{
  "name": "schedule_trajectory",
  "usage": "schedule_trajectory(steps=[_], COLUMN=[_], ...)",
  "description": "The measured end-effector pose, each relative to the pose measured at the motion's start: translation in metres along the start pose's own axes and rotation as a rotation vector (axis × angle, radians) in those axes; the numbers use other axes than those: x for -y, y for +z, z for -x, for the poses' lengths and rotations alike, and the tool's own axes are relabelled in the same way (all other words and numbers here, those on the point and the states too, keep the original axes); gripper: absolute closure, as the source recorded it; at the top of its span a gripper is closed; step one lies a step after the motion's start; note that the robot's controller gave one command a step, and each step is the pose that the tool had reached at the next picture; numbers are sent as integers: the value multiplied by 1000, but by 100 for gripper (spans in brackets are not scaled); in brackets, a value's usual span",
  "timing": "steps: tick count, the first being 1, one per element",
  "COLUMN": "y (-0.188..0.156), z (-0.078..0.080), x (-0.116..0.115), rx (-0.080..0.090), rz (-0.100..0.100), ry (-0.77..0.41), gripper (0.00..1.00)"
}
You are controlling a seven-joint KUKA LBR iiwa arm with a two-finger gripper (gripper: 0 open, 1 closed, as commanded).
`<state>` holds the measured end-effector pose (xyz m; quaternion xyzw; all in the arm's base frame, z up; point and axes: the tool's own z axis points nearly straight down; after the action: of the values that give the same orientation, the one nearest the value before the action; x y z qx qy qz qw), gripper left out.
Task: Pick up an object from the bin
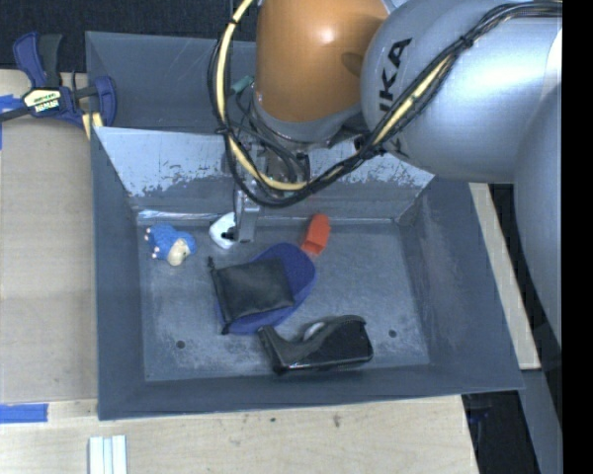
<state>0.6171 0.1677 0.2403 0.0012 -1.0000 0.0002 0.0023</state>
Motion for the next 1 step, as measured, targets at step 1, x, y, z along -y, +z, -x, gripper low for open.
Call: schedule_trajectory(steps=[1], y=[171], z=[-38], x=[84], rx=[5], rz=[2], ry=[-362], gripper=[0])
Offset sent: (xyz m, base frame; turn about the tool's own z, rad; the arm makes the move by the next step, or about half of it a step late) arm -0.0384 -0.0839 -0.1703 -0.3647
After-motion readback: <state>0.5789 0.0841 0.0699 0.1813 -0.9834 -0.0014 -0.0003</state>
